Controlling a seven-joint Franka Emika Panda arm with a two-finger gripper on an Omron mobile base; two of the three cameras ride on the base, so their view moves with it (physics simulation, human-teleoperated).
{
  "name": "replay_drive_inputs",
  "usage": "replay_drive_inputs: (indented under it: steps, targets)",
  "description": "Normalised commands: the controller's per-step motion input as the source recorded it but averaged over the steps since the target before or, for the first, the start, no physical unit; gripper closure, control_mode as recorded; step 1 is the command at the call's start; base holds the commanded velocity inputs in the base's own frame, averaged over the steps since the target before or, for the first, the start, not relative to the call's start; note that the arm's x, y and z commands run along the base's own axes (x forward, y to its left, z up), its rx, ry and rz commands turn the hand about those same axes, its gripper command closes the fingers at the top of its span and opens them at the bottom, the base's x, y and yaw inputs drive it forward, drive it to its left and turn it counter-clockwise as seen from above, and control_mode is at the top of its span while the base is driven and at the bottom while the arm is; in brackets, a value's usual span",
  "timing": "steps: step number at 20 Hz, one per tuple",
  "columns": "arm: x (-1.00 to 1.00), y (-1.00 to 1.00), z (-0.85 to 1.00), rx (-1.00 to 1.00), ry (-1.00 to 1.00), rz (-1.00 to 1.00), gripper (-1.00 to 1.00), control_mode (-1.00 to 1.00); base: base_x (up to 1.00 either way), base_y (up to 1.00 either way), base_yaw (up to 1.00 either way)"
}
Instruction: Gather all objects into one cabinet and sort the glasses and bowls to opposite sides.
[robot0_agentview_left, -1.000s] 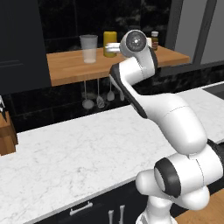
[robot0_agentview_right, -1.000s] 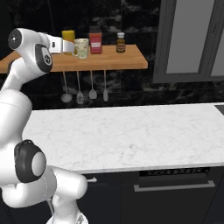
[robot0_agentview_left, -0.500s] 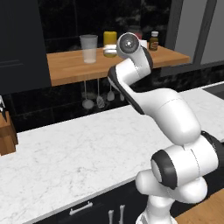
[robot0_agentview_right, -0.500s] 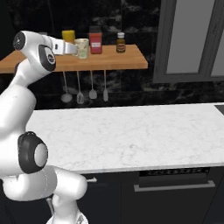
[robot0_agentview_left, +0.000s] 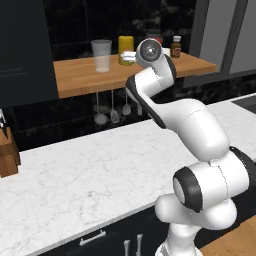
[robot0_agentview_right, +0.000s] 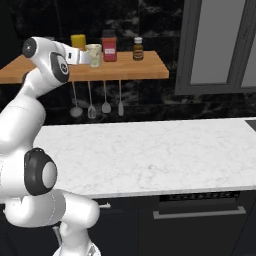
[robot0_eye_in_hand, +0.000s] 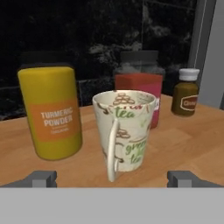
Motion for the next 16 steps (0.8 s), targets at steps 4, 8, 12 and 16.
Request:
replay_drive_inputs:
  steps: [4, 8, 12, 16]
  targets:
    - [0.19, 0.00, -0.06, 0.01, 0.00, -0.02, -1.00, -1.00, 0.00, 0.00, 0.00]
    - [0.34, 0.00, -0.04, 0.00, 0.00, -0.04, -1.00, -1.00, 0.00, 0.00, 0.00]
    - [0.21, 0.00, -0.08, 0.00, 0.00, -0.06, -1.00, -1.00, 0.00, 0.00, 0.00]
    - [0.15, 0.00, -0.06, 0.00, 0.00, -0.05, -1.00, -1.00, 0.00, 0.00, 0.00]
